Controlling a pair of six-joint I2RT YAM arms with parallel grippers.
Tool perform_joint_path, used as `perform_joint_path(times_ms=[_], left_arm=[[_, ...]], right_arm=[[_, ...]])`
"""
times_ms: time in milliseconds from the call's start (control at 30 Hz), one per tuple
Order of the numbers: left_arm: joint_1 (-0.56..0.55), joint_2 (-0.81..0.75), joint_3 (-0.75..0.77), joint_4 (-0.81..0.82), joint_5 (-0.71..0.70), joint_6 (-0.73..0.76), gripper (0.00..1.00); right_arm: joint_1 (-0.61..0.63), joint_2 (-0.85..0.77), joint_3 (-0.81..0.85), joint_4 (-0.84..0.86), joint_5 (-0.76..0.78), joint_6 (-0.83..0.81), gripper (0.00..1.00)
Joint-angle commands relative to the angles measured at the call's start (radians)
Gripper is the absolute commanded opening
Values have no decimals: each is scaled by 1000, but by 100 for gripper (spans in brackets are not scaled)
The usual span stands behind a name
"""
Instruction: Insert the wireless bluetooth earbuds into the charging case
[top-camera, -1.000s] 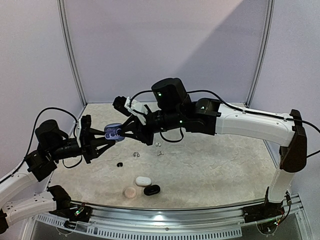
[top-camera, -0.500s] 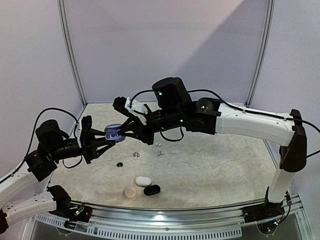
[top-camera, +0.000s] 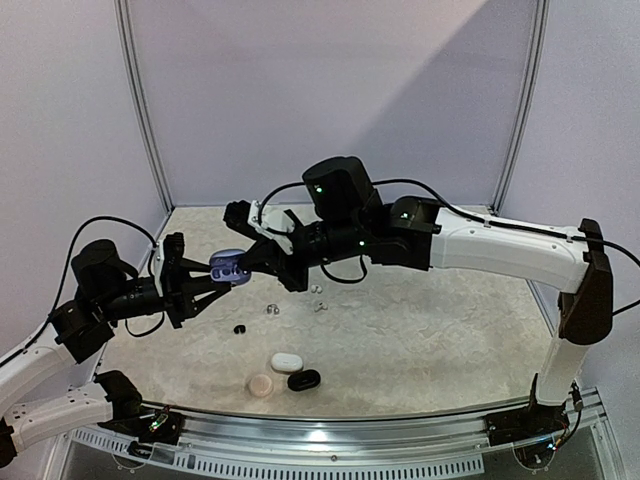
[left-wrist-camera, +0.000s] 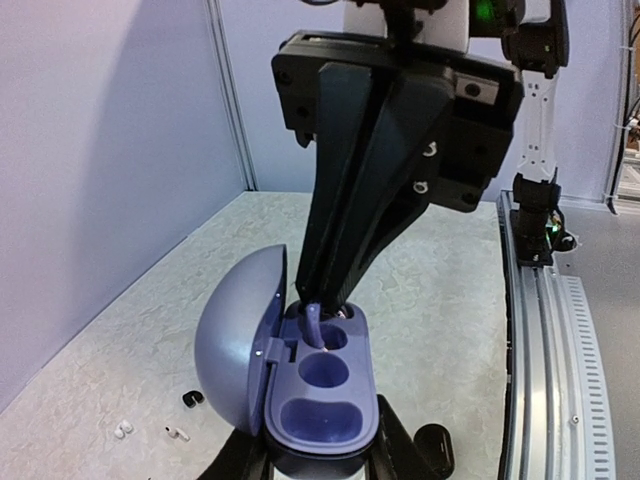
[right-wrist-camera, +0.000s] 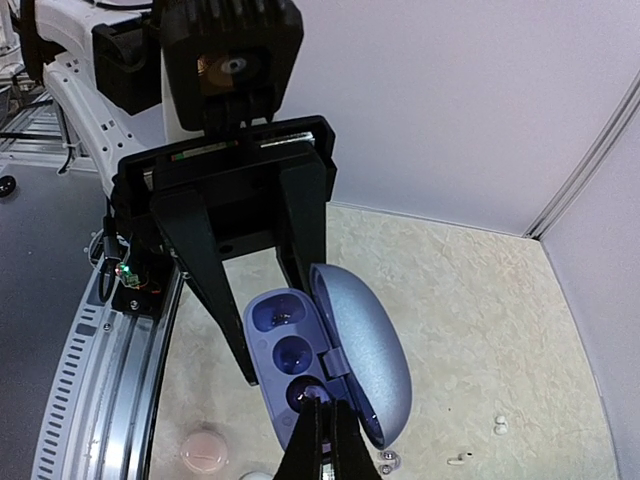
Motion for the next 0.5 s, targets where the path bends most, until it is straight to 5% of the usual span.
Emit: perform_joint_path(times_ms=[0, 300, 467], left_arm=[[-1, -12, 9, 32, 9, 2, 0], [0, -27, 1, 93, 10, -64, 0], [5, -32, 1, 108, 2, -105, 0]], right_arm=[[20, 6, -35, 11, 36, -51, 0], [20, -13, -105, 61, -3, -95, 0], [20, -23, -139, 97, 17, -92, 10]])
